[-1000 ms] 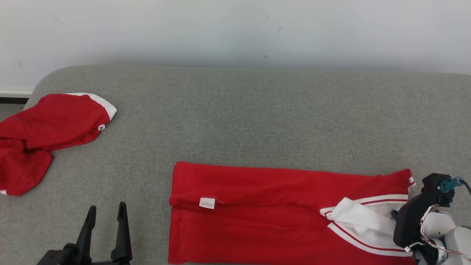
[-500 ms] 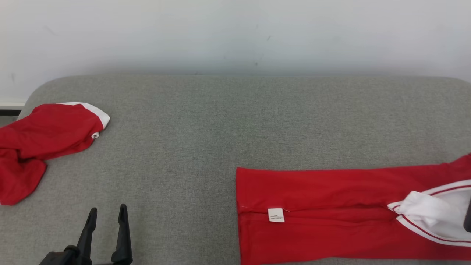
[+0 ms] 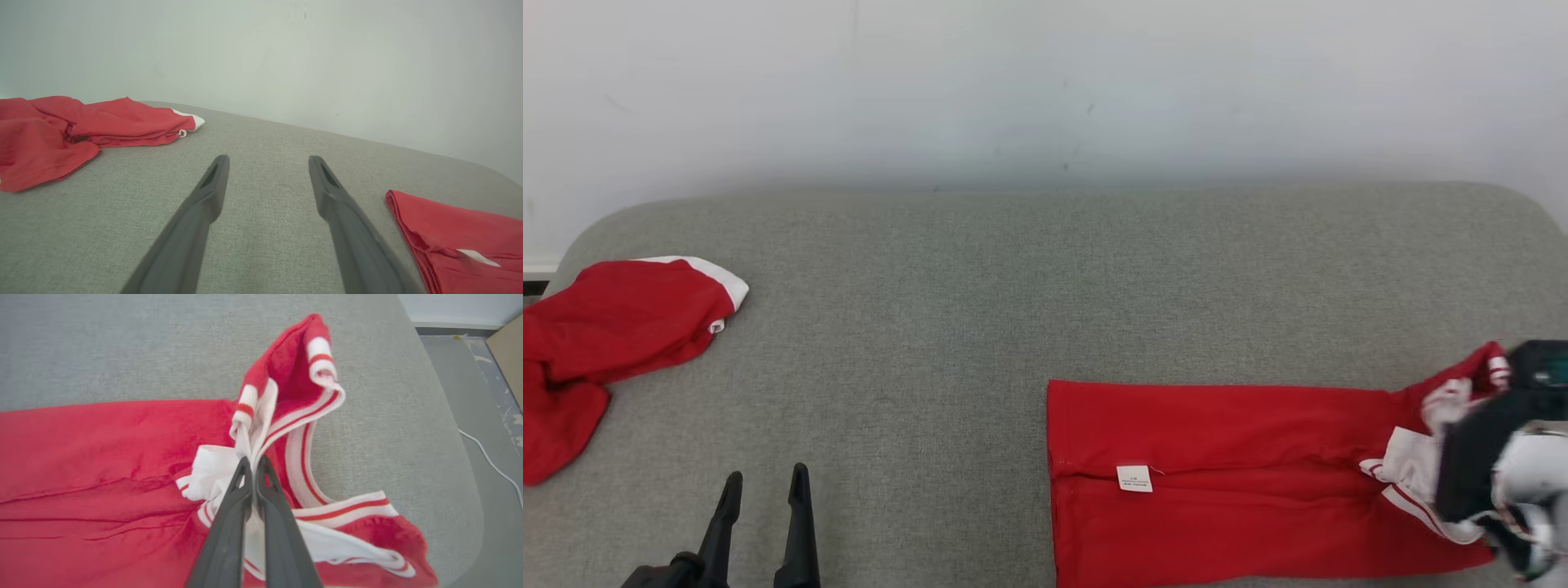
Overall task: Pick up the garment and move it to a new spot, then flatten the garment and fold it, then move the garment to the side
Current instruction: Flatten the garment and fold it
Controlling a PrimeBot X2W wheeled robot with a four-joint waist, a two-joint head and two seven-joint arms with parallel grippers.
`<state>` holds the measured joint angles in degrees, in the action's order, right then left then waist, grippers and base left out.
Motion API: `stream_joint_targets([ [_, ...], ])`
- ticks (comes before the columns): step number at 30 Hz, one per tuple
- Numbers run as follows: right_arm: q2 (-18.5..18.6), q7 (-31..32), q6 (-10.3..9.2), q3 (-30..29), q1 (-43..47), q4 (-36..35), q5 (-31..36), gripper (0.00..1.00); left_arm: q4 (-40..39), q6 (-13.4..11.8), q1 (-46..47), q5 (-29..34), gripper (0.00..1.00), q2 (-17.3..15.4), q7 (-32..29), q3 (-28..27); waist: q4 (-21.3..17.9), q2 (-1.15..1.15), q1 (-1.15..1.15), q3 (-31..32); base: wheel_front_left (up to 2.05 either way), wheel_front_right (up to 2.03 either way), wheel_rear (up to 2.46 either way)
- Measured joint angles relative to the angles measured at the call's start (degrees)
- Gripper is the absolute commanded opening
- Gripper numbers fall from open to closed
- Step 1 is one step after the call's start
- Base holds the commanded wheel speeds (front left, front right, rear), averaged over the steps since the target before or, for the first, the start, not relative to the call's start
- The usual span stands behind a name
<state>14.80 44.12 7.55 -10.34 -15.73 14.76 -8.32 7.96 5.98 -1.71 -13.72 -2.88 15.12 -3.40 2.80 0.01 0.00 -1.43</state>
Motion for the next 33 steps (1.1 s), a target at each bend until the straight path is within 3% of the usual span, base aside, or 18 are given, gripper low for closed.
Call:
stream_joint_targets([
  [6,-2.22,1.88,0.01,13.99,-0.39,-4.78,-3.59,0.0,0.33,-0.19,0.02,-0.13,1.0,0.0,0.0,0.29,-0.31,0.0,0.0,0.61,0.0,0.0,0.0],
  [15,-6.24,1.11,0.01,27.14,-4.65,-1.34,-6.76,0.0,0.75,-0.24,0.15,-0.52,1.0,0.0,0.0,1.25,0.55,0.0,0.0,0.6,0.0,0.0,0.0],
  [30,-11.55,-5.44,0.0,36.9,-14.65,16.19,-10.02,0.0,1.07,-0.3,1.04,-0.94,1.0,0.0,0.0,2.71,3.17,0.0,0.0,-0.5,0.0,0.0,0.0],
  [31,-11.6,-5.94,0.0,37.27,-15.17,17.07,-10.02,0.29,1.11,-0.38,1.15,-0.98,1.0,0.0,0.0,2.83,3.29,0.0,0.0,-0.57,0.0,0.0,0.0],
  [32,-11.63,-6.56,0.0,37.43,-15.65,17.92,-10.25,1.0,1.14,-0.38,1.24,-0.99,1.0,0.0,0.0,2.96,3.42,0.0,0.0,-0.63,0.0,0.0,0.0],
  [33,-11.67,-7.35,0.0,37.41,-16.03,18.38,-11.11,1.0,1.2,-0.4,1.25,-0.99,1.0,0.01,0.0,3.07,3.54,0.0,0.0,-0.67,0.0,0.0,0.0],
])
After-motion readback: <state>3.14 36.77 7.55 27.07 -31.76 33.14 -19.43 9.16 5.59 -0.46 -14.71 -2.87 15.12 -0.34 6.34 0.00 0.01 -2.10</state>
